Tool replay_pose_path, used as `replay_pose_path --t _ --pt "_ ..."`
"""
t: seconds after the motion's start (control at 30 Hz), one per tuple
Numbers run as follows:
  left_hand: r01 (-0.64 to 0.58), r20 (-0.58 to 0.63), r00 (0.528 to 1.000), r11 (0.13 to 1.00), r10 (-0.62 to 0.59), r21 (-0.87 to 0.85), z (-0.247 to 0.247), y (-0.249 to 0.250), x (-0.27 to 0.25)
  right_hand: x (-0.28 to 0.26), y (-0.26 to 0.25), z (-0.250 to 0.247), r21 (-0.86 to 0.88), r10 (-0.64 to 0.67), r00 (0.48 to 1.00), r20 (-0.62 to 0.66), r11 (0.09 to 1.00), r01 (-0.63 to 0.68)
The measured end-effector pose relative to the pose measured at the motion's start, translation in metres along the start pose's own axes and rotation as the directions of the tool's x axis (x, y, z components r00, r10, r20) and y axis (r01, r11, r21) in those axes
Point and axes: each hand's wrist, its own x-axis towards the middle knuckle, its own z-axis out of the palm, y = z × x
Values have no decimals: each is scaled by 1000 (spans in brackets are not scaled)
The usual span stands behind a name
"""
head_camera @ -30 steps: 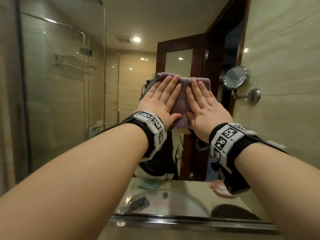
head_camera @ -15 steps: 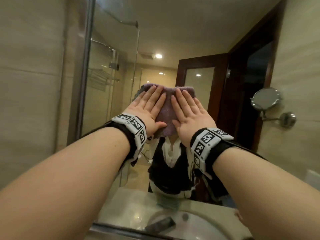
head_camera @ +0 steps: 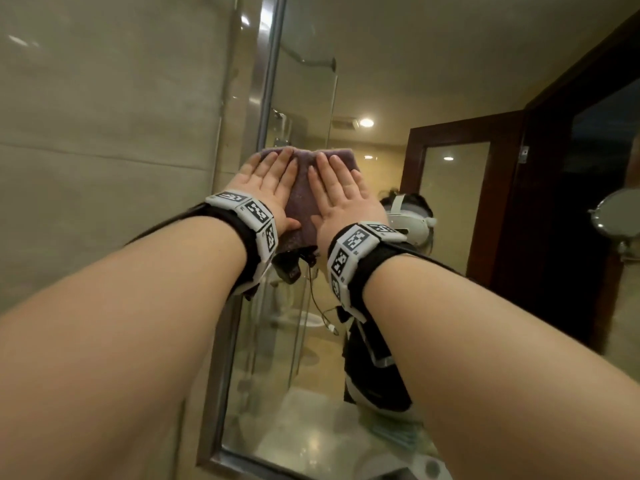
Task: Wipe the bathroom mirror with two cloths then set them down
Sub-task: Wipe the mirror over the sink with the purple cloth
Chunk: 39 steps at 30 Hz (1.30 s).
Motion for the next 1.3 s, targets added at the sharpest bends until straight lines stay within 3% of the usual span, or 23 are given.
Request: replay_pose_path --t 0.2,0.63,1.0,1.3 --pt "33 8 999 990 -35 134 0 -19 6 23 -21 -2 13 -19 999 -36 1000 20" --pt "83 35 996 992 -86 95 -6 -7 4 19 5 4 -75 -78 988 -132 995 69" --pt "29 28 999 999 -29 -26 -39 34 8 -11 55 0 -24 -16 987 -160 1000 12" --pt "-77 -49 996 992 72 -101 -74 79 10 -43 110 2 -39 65 980 -187 997 -73"
